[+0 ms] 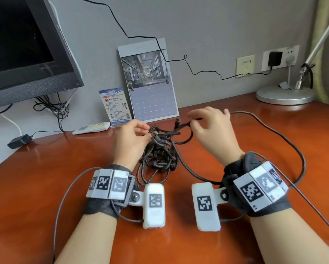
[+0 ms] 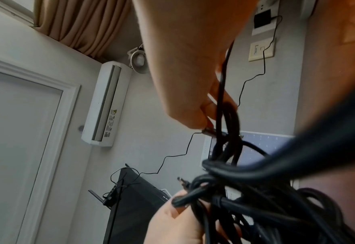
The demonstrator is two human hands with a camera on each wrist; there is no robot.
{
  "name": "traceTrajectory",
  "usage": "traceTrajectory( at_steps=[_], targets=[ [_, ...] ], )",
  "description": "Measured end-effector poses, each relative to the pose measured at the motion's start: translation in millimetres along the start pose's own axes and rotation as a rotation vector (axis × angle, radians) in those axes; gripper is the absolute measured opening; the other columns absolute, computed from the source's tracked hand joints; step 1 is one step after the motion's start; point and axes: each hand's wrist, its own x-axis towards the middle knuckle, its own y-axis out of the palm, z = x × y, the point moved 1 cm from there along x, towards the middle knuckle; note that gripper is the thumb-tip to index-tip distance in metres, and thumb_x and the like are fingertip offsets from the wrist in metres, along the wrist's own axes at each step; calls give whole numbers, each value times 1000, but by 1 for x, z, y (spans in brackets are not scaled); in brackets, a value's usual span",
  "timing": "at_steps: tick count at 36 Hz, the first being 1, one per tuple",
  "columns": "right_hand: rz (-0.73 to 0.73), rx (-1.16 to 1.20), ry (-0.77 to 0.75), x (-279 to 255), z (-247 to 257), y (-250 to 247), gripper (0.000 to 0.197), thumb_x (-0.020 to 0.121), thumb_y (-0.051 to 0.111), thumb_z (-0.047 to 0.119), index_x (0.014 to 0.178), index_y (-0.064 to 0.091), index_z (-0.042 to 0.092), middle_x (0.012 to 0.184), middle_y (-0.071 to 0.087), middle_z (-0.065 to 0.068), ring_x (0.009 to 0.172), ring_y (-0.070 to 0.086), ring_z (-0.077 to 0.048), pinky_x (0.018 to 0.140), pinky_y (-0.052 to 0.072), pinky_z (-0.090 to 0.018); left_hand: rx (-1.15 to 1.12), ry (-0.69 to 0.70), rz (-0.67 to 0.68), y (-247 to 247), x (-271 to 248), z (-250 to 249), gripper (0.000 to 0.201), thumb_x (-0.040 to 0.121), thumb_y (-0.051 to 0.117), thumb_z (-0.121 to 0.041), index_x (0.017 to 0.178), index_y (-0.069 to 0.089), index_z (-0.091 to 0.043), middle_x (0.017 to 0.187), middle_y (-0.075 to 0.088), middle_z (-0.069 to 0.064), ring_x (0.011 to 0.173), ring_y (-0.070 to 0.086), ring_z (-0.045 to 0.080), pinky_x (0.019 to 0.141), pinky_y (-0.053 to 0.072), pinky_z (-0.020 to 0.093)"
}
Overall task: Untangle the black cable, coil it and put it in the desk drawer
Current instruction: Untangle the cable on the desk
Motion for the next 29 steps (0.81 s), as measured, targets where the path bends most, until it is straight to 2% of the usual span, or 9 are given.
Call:
traceTrajectory(
  at_steps=[3,5,9,13,16,19,23,27,29],
  targets=[
    [77,-31,-74,-2,4,5,19,90,50,17,95,69,16,93,63,2,88,59,-20,107,24,-37,80,73,-9,3,-5,-12,19,76,72,-8,77,64,-26,72,62,-18,72,54,-12,60,34,0],
    [103,-76,-108,-3,4,7,17,89,52,20,97,67,17,90,62,4,87,59,-19,95,34,-35,121,98,-1,5,-7,-17,18,75,72,-11,75,64,-27,71,62,-19,72,55,-10,62,37,6],
    [109,-96,-100,-5,4,6,24,90,54,31,113,57,24,84,58,9,91,54,-16,86,24,-31,126,120,6,8,-10,-22,20,74,71,-9,71,63,-27,72,64,-17,78,62,3,72,48,23],
    [155,-108,-143,-6,7,8,18,91,54,37,106,63,32,87,67,13,92,41,-12,87,18,-32,130,108,0,8,-10,-21,17,76,71,-10,74,65,-25,76,66,-14,80,62,3,67,45,18],
    [187,-131,-155,-7,7,10,19,94,52,35,92,70,29,86,61,15,89,30,-10,81,15,-31,143,82,-24,7,-10,-19,10,78,70,-13,80,67,-23,81,67,-12,81,61,3,61,38,12],
    [88,-63,-116,-5,9,8,21,95,52,28,84,69,22,80,55,13,88,30,-11,75,13,-31,160,32,-55,5,-8,-16,9,80,71,-16,82,67,-24,81,66,-12,79,58,5,59,38,18],
    [-124,162,3,-3,10,1,24,94,51,18,70,53,22,75,53,9,86,36,-17,73,22,-32,105,-27,-50,3,-2,-2,25,82,63,0,78,64,-24,75,65,-9,76,63,10,66,47,21],
    [-339,349,35,1,2,-3,23,87,47,19,65,48,16,61,43,13,74,42,-24,64,22,-28,76,-42,-43,2,1,4,29,81,55,13,84,67,-13,72,60,-8,68,57,1,57,41,0],
    [-396,425,47,1,2,-2,19,87,45,19,70,53,16,63,45,15,72,46,-19,65,29,-27,70,-41,-38,3,2,4,32,80,51,16,86,68,-10,71,59,-7,67,56,0,57,41,0]
  ],
)
